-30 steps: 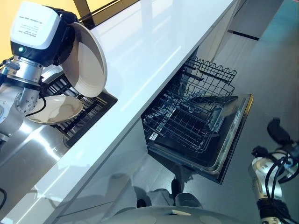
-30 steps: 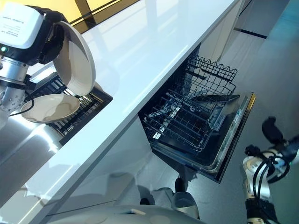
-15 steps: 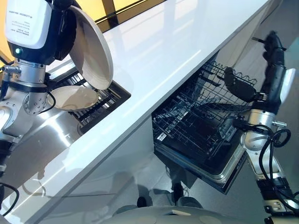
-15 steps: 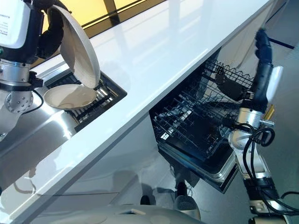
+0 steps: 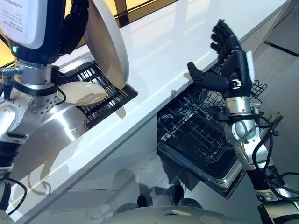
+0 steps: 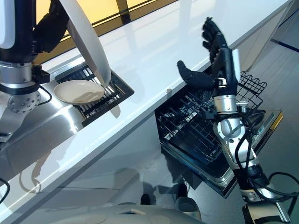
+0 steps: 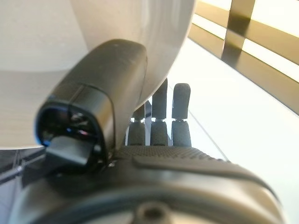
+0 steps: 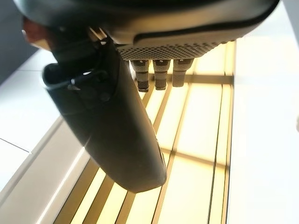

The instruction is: Pick up plates and place into dishwasher.

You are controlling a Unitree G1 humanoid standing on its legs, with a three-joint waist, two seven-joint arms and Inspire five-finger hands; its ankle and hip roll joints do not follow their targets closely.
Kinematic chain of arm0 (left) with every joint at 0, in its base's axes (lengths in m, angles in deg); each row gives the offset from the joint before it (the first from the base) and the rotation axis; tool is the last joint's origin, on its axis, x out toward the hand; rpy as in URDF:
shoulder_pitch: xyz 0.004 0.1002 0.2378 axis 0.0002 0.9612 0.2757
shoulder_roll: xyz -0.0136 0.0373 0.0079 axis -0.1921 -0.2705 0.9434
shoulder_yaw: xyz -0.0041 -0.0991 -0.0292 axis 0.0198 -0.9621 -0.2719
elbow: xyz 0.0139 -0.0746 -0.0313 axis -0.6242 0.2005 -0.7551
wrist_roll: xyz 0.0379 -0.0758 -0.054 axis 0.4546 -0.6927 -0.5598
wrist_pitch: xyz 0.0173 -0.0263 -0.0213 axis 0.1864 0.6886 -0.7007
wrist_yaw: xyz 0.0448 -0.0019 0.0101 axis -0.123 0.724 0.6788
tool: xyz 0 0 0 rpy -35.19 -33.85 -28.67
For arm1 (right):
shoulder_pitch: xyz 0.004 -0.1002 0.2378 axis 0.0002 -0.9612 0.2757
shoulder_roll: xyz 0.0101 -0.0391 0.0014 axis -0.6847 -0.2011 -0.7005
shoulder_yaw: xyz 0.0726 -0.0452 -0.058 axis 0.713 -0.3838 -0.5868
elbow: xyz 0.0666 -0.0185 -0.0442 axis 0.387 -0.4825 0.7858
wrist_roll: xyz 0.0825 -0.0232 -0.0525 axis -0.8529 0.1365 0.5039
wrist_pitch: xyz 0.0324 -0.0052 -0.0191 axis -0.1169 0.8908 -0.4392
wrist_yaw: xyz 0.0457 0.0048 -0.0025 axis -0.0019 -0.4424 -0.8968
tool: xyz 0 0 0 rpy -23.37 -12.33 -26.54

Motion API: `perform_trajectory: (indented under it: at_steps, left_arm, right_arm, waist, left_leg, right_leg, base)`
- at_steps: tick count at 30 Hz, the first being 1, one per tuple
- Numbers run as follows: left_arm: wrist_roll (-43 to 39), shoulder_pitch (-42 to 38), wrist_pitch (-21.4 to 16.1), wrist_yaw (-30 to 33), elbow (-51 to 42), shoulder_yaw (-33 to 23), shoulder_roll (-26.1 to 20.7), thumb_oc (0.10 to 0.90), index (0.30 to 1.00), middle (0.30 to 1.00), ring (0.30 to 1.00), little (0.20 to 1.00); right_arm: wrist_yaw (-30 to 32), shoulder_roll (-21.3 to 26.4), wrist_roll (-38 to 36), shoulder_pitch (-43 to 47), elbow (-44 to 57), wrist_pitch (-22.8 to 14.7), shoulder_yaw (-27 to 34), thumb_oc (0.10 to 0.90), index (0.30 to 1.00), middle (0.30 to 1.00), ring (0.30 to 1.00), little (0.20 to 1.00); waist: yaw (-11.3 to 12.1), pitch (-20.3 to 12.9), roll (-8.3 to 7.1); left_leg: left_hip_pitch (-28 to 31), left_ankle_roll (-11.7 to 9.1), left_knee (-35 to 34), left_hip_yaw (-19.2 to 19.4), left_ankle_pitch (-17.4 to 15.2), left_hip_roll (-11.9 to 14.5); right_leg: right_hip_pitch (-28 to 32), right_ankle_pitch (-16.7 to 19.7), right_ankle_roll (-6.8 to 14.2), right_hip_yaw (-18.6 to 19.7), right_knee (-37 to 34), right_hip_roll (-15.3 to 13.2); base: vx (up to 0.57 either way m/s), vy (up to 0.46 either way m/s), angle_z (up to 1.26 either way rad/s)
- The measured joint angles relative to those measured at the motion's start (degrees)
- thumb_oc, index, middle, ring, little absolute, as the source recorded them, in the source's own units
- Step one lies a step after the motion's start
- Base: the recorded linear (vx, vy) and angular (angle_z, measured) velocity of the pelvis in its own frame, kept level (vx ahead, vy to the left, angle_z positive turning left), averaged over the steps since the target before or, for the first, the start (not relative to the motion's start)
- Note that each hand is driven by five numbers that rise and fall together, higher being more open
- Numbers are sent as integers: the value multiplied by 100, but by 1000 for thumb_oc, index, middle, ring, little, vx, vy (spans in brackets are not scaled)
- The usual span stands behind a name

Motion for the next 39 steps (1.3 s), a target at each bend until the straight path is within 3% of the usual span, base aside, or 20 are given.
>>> perform_trajectory:
  at_steps: [10,25,39]
  left_arm:
    - [-31,-859,359,-21,85,787,335,100,300,300,300,200]
    - [-485,-975,915,-141,1167,960,1024,100,300,300,300,200]
    - [-532,-975,992,-131,1642,1030,1273,100,300,300,300,200]
  right_arm:
    - [-777,-60,-233,623,38,500,-873,800,900,900,900,900]
    - [-848,-331,33,939,41,629,-1066,800,900,900,900,900]
    - [-1399,-449,-362,947,40,1289,-1455,800,900,900,900,900]
  waist:
    - [22,-10,-5]
    - [-72,-40,-8]
    - [-66,-45,-16]
  left_leg:
    - [-1,-8,1,-42,32,0]
    - [33,-8,1,26,32,0]
    - [52,-8,1,23,32,1]
  right_leg:
    - [17,0,0,-1,1,1]
    - [17,7,-11,71,1,11]
    - [23,16,-23,141,1,20]
  base:
    - [5,-4,2]
    - [3,-1,-1]
    - [0,0,0]
